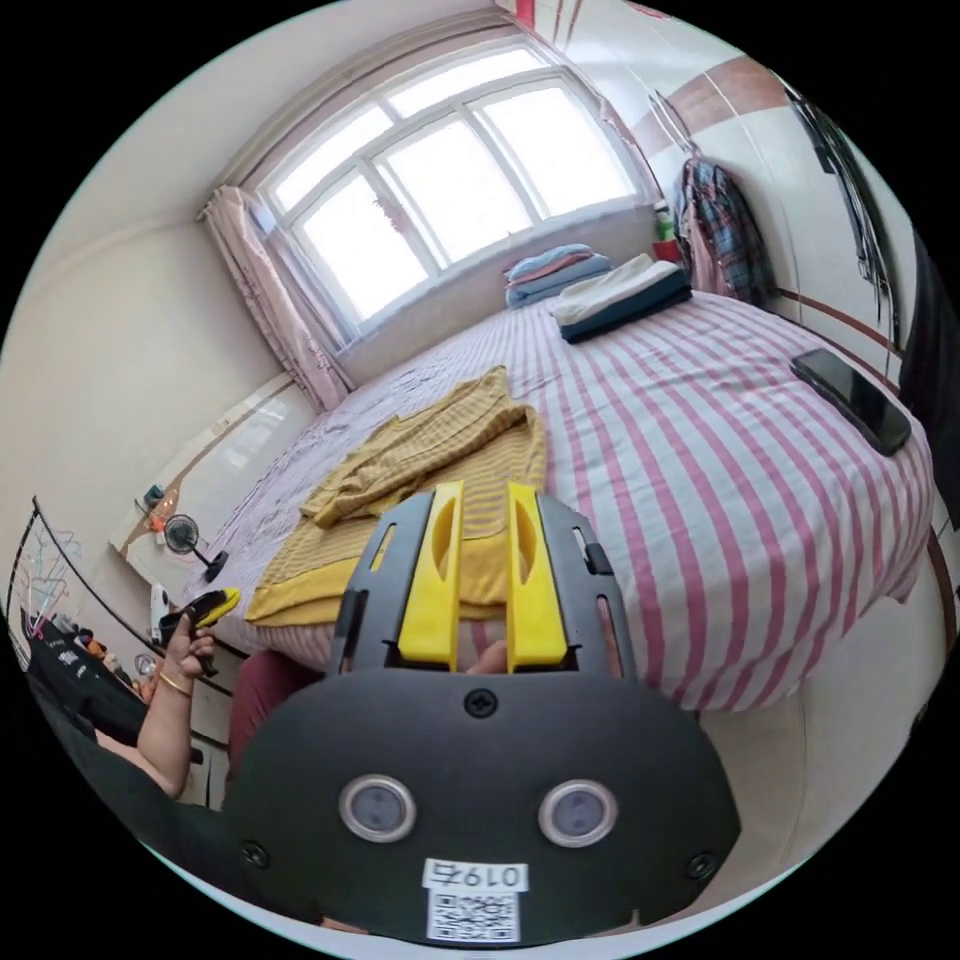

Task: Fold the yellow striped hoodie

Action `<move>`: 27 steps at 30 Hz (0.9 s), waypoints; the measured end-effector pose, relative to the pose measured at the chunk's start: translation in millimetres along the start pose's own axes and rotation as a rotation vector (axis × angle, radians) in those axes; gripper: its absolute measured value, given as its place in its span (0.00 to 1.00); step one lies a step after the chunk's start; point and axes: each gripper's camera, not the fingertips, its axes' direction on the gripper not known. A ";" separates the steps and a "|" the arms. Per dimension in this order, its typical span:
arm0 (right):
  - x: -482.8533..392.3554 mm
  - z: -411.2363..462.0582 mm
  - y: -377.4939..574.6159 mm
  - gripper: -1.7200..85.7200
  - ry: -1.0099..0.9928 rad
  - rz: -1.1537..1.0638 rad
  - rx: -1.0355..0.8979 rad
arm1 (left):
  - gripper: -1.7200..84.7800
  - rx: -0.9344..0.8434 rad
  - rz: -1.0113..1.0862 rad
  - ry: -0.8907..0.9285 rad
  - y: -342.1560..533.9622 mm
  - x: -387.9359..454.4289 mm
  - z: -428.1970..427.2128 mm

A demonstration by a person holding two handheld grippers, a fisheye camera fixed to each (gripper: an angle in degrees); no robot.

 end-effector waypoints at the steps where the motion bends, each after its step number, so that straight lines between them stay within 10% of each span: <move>1: 7.5 -0.9 1.2 0.11 0.029 0.036 -0.018 | 0.08 -0.004 -0.026 0.011 1.4 -7.4 -3.9; 20: -47.7 80.3 21.3 0.07 0.395 -0.095 -0.404 | 0.03 -0.146 0.139 -0.360 45.0 11.4 -32.8; 27: -109.1 46.0 53.7 0.02 0.530 -0.185 -0.227 | 0.03 -0.021 0.239 -0.504 81.5 66.3 -89.2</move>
